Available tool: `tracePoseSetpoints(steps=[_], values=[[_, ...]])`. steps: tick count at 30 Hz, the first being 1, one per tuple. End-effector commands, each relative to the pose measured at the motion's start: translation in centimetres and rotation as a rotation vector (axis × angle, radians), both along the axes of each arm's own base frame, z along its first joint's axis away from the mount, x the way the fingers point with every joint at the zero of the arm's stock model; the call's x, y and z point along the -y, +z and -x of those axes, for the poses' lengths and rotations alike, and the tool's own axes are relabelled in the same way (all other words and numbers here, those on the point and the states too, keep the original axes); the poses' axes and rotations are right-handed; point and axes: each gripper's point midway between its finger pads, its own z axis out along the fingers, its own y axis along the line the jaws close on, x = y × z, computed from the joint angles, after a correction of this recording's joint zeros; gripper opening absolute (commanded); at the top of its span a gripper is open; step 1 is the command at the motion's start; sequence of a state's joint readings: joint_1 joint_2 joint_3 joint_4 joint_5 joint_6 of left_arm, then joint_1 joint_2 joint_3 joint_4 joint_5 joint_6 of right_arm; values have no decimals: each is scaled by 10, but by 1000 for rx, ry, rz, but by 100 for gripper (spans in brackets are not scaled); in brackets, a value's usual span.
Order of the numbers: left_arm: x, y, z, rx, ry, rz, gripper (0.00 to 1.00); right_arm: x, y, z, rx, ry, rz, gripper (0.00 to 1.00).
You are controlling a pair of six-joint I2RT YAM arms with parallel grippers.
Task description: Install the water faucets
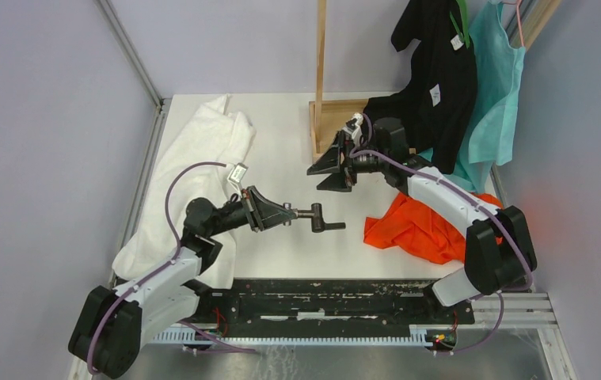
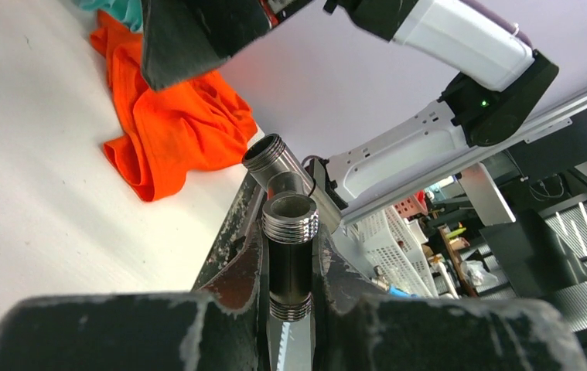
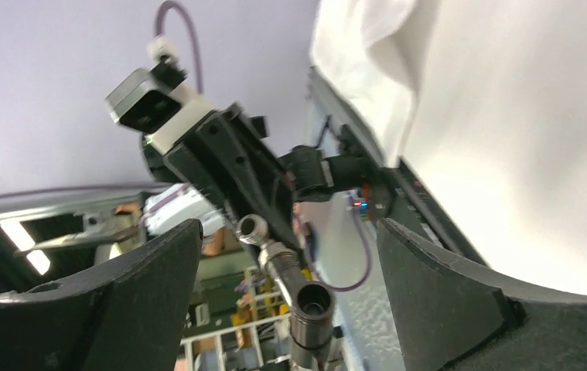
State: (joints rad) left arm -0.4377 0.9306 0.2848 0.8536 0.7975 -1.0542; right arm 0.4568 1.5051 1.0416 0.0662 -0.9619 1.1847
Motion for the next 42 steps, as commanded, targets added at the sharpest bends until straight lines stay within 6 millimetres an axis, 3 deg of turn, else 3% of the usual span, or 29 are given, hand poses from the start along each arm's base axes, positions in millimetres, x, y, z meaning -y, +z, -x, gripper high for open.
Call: tracePoseSetpoints(steps=[1,10,14,18,21,30,36,42], values=[[2,26,6,67,-60,45,3,29,-2,-12,94,-41,130,89],[2,23,6,4,-132,24,3,88,21,-22,393,-157,420,93],[4,16,1,-48,-140,27,3,94,59,-12,742,-223,315,95],[2,2,-1,-138,-152,66,3,105,77,6,1019,-344,252,100],[2,-8,-3,-236,-184,104,3,105,73,22,1171,-326,283,100],[4,-4,-8,-342,-257,179,3,78,50,68,1622,-40,395,100],[5,1,-9,-402,-285,186,3,70,20,74,1778,145,547,100],[7,-2,-11,-417,-290,175,3,53,11,88,1905,258,542,100]])
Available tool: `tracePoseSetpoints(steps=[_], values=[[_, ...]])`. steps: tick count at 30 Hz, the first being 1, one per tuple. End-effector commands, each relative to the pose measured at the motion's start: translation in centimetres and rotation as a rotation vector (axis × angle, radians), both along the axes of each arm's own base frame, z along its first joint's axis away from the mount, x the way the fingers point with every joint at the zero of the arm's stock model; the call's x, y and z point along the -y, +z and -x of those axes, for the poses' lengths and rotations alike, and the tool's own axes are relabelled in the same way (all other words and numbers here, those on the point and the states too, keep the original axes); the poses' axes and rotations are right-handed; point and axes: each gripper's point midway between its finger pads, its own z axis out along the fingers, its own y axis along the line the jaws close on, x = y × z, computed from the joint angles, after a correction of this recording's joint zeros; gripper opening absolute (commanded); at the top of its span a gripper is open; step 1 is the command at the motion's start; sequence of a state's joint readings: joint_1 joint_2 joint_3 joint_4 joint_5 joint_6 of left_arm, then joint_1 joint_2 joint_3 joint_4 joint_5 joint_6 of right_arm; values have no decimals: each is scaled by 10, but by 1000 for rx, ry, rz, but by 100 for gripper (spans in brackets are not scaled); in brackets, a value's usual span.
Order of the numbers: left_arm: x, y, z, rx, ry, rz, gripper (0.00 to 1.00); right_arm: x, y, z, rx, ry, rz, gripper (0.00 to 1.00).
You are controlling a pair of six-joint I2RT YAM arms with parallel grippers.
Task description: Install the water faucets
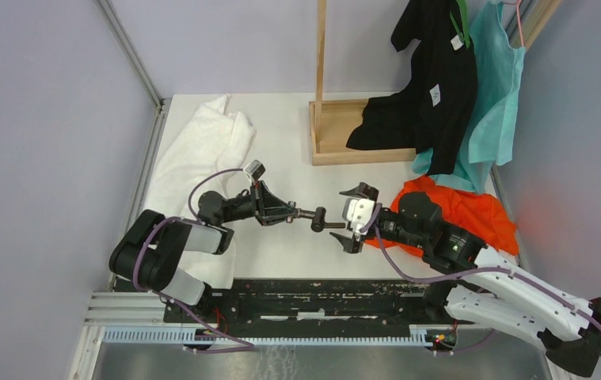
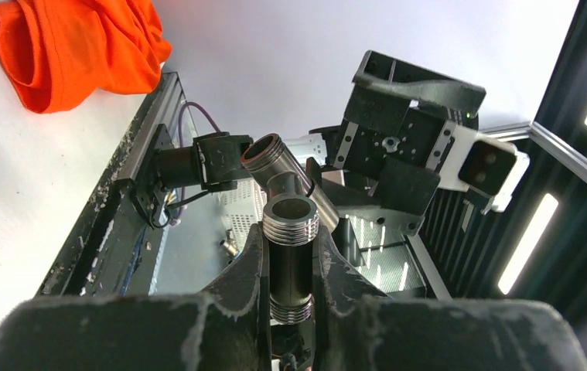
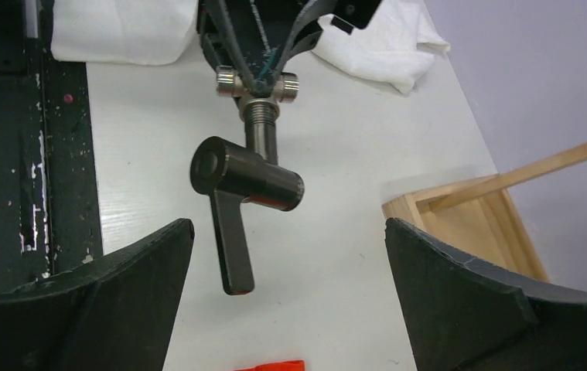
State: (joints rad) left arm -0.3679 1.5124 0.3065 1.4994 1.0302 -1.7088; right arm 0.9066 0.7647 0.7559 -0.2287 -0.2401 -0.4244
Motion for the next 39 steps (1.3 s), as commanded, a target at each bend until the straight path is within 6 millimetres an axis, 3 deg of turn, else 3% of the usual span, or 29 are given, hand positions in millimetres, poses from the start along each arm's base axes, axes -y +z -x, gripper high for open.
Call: tracePoseSetpoints(steps=[1,10,17,22,35,37,39], values=[[-1,25,3,105,-22,61,3,-6,0,-1,173,35,85,100],[-1,26,3,99,-34,59,3,-31,-20,5,189,118,176,99],[-1,26,5,106,-36,59,3,-49,-26,-10,152,59,137,79],[-2,29,8,119,-46,62,3,-59,-29,-18,129,23,91,78],[-3,33,14,160,-69,61,3,-71,-26,-9,-47,18,39,28],[-3,34,15,171,-71,62,3,-72,-26,-7,-103,9,14,24],[-4,35,17,177,-78,62,3,-70,-26,-10,-173,-41,-16,28]])
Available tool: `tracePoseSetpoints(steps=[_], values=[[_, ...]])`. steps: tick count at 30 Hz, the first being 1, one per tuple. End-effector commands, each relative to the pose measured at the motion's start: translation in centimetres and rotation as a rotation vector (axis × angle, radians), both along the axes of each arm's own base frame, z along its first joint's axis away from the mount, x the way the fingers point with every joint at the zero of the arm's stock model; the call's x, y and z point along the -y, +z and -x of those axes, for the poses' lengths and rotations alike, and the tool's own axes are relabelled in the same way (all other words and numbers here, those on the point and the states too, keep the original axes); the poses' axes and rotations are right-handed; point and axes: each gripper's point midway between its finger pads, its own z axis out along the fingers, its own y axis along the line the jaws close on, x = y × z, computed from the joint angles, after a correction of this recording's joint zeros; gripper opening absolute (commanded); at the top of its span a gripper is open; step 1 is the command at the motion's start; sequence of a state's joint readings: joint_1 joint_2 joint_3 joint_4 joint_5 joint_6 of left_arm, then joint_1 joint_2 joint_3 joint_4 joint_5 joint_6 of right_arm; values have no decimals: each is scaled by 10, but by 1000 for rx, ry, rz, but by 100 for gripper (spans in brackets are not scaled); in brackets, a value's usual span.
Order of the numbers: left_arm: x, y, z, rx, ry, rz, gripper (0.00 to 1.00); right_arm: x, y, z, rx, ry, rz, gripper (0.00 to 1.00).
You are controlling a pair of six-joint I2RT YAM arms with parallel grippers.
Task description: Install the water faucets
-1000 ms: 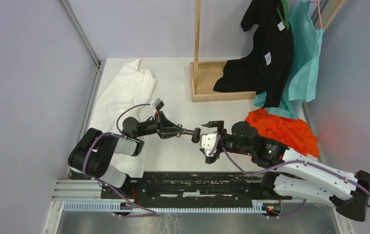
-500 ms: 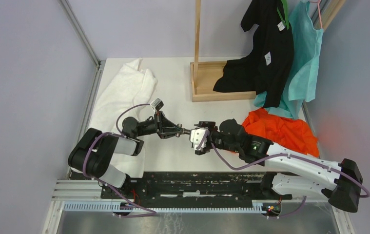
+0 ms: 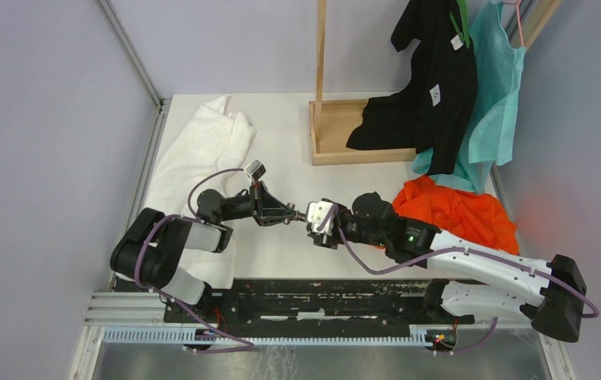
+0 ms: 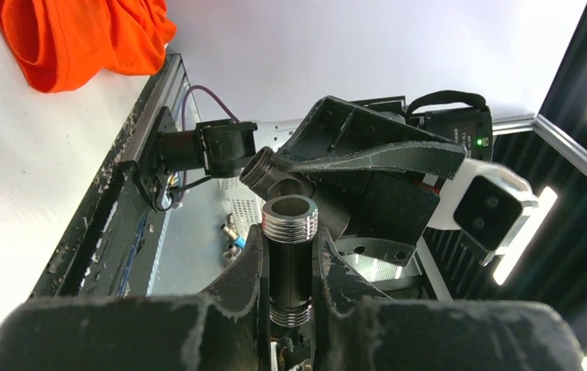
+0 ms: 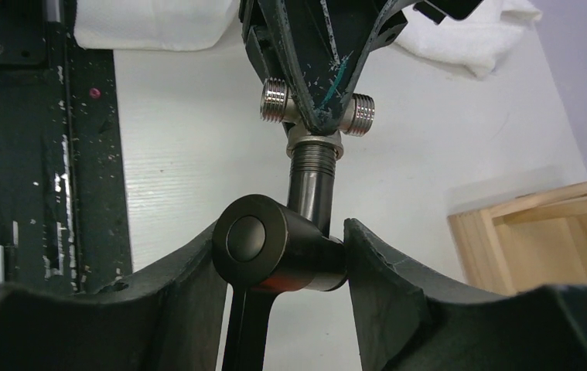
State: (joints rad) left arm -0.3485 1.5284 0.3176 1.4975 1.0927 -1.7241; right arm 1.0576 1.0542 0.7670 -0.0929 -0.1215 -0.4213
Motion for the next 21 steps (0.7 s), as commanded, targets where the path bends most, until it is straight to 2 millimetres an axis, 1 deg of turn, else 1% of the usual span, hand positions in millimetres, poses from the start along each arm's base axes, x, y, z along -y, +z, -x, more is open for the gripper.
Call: tracePoseSetpoints(steps=[1,2,4,6,9,12,14,16,19,20,21], values=[[-1,40,17,201,-50,82,3,-10,31,-11,-169,-145,-170,32],[-1,41,20,214,-65,80,3,-6,32,-19,-228,-210,-191,35],[-2,42,24,230,-87,75,3,-3,32,-27,-341,-271,-215,35],[-3,44,27,241,-93,75,3,-4,31,-28,-426,-277,-241,31],[-4,47,29,255,-89,81,3,-8,34,-28,-505,-269,-315,25],[-5,49,34,296,-97,83,3,-12,38,-30,-615,-265,-385,22],[-7,51,42,352,-116,80,3,-16,38,-32,-699,-257,-407,21],[-8,54,45,380,-121,76,3,-21,36,-34,-780,-255,-428,19],[-8,56,44,439,-102,66,3,-24,32,-41,-904,-297,-449,6],[-7,56,42,448,-95,59,3,-24,28,-43,-938,-305,-440,3],[-7,56,42,460,-89,55,3,-25,26,-45,-970,-305,-431,3]])
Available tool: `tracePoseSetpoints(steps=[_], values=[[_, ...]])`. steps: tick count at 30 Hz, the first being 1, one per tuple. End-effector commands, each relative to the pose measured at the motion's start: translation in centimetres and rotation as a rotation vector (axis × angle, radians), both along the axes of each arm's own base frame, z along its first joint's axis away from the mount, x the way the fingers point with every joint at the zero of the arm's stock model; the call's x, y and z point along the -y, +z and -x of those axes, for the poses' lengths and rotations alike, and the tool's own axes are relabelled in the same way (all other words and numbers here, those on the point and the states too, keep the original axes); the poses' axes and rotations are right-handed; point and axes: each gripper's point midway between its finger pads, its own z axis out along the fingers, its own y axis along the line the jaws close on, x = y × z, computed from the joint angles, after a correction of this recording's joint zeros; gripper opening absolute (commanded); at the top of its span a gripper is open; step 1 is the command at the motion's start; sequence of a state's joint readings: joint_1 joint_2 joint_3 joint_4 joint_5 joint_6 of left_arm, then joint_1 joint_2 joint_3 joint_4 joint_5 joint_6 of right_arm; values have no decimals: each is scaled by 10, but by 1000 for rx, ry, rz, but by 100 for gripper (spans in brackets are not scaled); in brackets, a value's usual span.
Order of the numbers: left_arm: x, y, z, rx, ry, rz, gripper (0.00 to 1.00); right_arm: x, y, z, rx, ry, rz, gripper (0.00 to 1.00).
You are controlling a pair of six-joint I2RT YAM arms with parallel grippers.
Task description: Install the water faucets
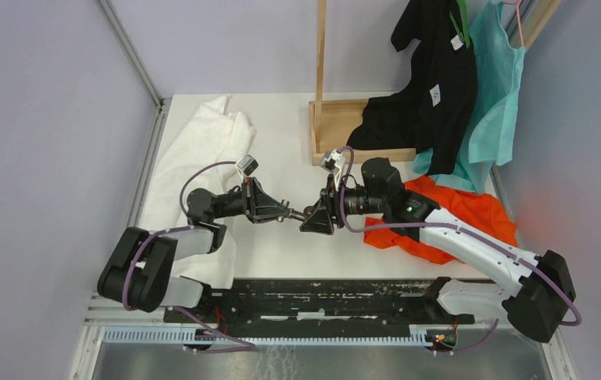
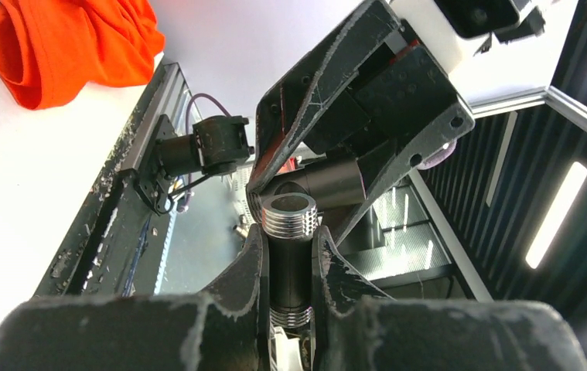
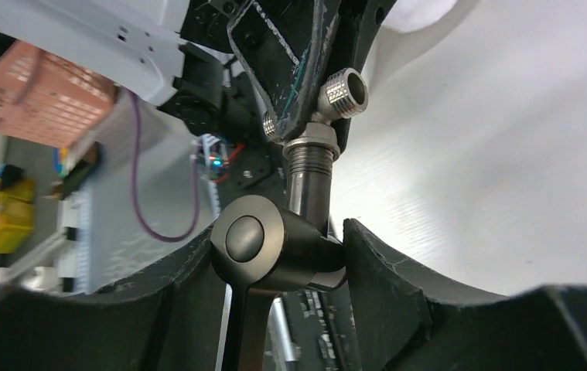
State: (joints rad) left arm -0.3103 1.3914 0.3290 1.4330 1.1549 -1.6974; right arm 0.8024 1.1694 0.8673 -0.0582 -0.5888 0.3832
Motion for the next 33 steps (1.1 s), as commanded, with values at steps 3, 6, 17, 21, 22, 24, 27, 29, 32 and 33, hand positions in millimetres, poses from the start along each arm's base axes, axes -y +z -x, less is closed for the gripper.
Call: tracePoseSetpoints(steps=[3,6,17,21,22,24,27,29,32,33], values=[[3,35,35,378,-85,36,3,-11,2,-56,-280,-167,-57,3],[3,34,34,389,-85,14,3,-9,-7,-65,-415,-199,-32,5],[9,35,10,372,24,-21,3,22,-55,-100,-535,-449,125,71],[9,49,1,336,86,21,3,46,-47,-107,-423,-544,194,82],[10,47,-2,320,95,11,3,51,-42,-109,-393,-558,202,87],[12,40,-8,292,100,-31,3,57,-31,-110,-352,-574,212,94],[13,38,-11,309,107,-57,3,61,-4,-107,-306,-570,187,99],[12,38,-11,311,111,-67,3,67,13,-108,-265,-594,172,100],[13,36,-13,310,106,-93,3,80,28,-115,-193,-658,180,100],[13,38,-13,315,109,-91,3,84,31,-116,-174,-677,187,100]])
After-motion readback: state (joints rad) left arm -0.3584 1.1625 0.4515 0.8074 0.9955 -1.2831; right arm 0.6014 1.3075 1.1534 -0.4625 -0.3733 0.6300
